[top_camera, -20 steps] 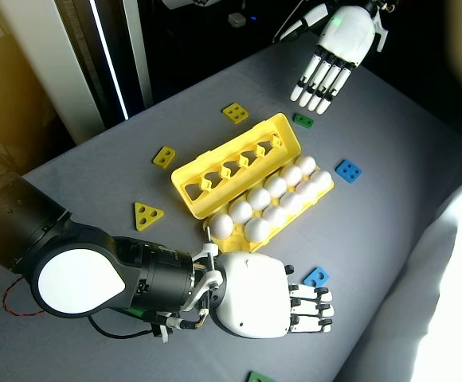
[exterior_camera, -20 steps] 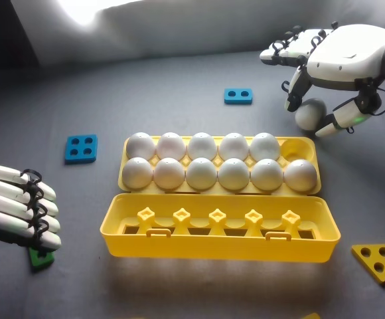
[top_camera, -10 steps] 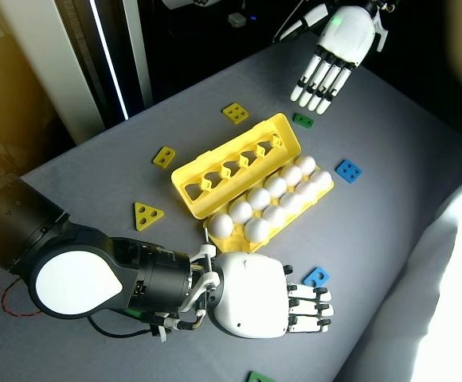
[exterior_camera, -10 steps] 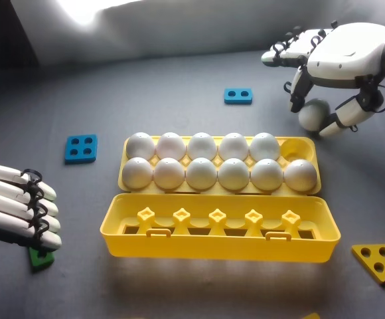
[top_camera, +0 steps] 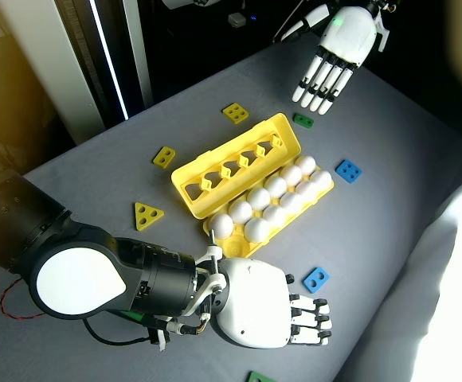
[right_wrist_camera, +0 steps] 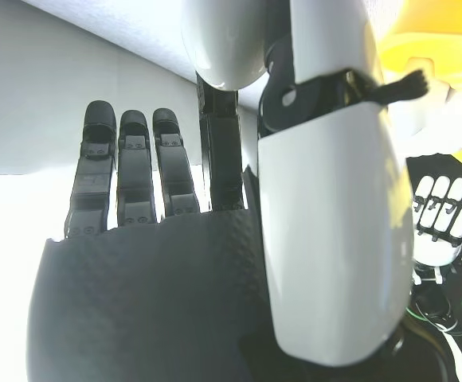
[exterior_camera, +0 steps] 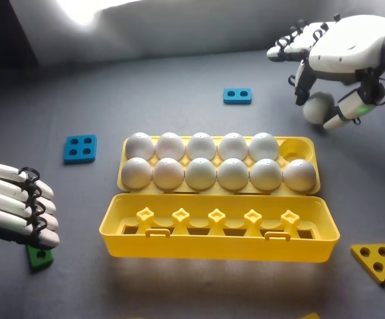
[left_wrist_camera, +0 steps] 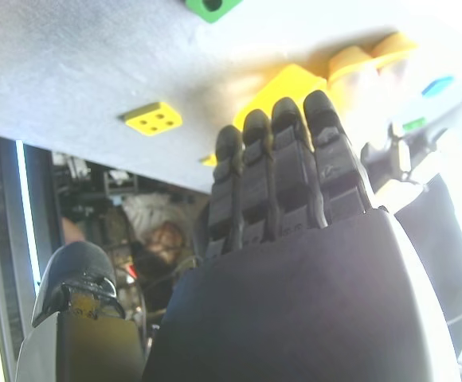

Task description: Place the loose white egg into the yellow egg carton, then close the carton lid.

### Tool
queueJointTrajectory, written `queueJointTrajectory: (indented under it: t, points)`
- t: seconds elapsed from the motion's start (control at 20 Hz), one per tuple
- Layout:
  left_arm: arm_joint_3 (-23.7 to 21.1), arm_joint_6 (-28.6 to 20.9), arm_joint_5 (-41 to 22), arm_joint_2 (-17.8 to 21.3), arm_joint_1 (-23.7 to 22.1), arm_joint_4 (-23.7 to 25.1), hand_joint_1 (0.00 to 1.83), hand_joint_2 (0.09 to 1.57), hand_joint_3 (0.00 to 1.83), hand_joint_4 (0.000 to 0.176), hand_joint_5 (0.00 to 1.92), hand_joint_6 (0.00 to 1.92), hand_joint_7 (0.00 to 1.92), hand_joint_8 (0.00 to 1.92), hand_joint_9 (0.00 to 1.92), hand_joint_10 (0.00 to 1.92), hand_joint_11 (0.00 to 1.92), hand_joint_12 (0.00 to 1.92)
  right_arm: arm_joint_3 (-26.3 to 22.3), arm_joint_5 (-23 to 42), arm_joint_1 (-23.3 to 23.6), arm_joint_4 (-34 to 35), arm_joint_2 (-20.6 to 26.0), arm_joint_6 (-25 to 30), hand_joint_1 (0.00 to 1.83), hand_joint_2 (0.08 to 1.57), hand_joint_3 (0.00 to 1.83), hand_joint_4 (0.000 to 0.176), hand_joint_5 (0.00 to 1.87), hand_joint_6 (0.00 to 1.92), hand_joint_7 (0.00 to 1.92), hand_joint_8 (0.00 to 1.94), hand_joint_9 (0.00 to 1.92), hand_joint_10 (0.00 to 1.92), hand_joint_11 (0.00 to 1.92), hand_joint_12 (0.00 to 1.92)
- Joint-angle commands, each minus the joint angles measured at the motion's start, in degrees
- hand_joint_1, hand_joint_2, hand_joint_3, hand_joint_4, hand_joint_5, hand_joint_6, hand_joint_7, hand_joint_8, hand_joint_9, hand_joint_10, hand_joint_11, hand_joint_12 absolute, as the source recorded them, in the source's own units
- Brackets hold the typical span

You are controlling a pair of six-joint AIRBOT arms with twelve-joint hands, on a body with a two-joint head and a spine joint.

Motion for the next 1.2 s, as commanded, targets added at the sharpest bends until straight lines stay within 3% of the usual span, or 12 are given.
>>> queueJointTrajectory:
  t: [0.0, 0.2, 0.3, 0.55, 0.6, 0.75, 0.9, 1.0, 1.15]
  points:
    - [0.28, -0.18, -2.72, 0.69, -0.56, -3.35, 0.00, 1.06, 0.00, 0.000, 0.25, 0.00, 0.23, 0.00, 0.16, 0.00, 0.00, 0.28, 0.42, 3.04, 1.01, 1.93, 0.91, -0.13, 1.19, 1.04, 0.00, 0.000, 1.14, 0.71, 0.07, 0.01, 0.05, 0.01, 0.00, 0.29]
    - [0.12, -0.32, -2.72, 0.70, -0.58, -3.35, 0.00, 1.06, 0.00, 0.000, 0.25, 0.00, 0.24, 0.00, 0.16, 0.00, 0.00, 0.28, -0.34, 2.92, 2.61, 1.94, 1.37, 2.13, 1.19, 1.04, 0.00, 0.000, 1.14, 0.70, 0.09, 0.00, 0.03, 0.00, 0.00, 0.29]
    - [0.08, -0.39, -2.72, 0.69, -0.70, -3.35, 0.00, 1.06, 0.00, 0.000, 0.25, 0.00, 0.24, 0.00, 0.16, 0.00, 0.00, 0.26, -3.50, 2.68, 3.98, 1.80, 2.84, 2.49, 1.19, 1.04, 0.00, 0.000, 1.16, 0.67, 0.11, 0.01, 0.04, 0.01, 0.00, 0.34]
    - [0.08, -0.39, -2.65, 0.73, -0.75, -3.36, 0.00, 1.05, 0.00, 0.000, 0.24, 0.00, 0.23, 0.00, 0.16, 0.00, 0.00, 0.26, -9.16, 2.45, 8.23, -11.58, 5.24, 18.51, 1.20, 1.02, 0.00, 0.000, 1.19, 0.61, 0.15, 0.00, 0.05, 0.00, 0.00, 0.41]
    - [0.08, -0.39, -2.65, 0.73, -0.76, -3.36, 0.00, 1.05, 0.00, 0.000, 0.24, 0.00, 0.23, 0.00, 0.15, 0.00, 0.00, 0.26, -9.41, 2.45, 8.50, -12.40, 5.37, 19.81, 1.20, 1.02, 0.00, 0.000, 1.20, 0.60, 0.15, 0.00, 0.05, 0.00, 0.00, 0.39]
    - [0.09, -0.39, -2.65, 0.72, -0.76, -3.36, 0.00, 1.04, 0.00, 0.000, 0.24, 0.00, 0.22, 0.00, 0.15, 0.00, 0.00, 0.26, -9.49, 2.86, 9.53, -21.22, 5.51, 30.47, 1.19, 1.03, 0.00, 0.000, 1.18, 0.63, 0.14, 0.00, 0.02, 0.01, 0.00, 0.27]
    - [0.09, -0.39, -2.65, 0.74, -0.78, -3.37, 0.00, 1.04, 0.00, 0.000, 0.24, 0.00, 0.22, 0.00, 0.15, 0.00, 0.00, 0.26, -9.50, 2.96, 9.91, -25.76, 5.70, 35.50, 1.19, 1.03, 0.00, 0.000, 1.19, 0.62, 0.13, 0.00, 0.03, 0.00, 0.00, 0.34]
    - [0.12, -0.38, -2.65, 0.74, -0.78, -3.37, 0.00, 1.05, 0.00, 0.000, 0.24, 0.00, 0.24, 0.00, 0.16, 0.00, 0.00, 0.29, -9.51, 3.06, 9.96, -29.63, 5.74, 38.93, 1.19, 1.03, 0.00, 0.000, 1.18, 0.63, 0.15, 0.00, 0.02, 0.00, 0.00, 0.30]
    - [0.19, -0.38, -2.65, 0.71, -0.78, -3.38, 0.00, 1.04, 0.00, 0.000, 0.24, 0.00, 0.23, 0.00, 0.16, 0.00, 0.00, 0.28, -9.59, 3.06, 9.80, -30.84, 5.80, 39.77, 1.19, 1.03, 0.00, 0.000, 1.18, 0.64, 0.16, 0.00, 0.03, 0.00, 0.00, 0.21]
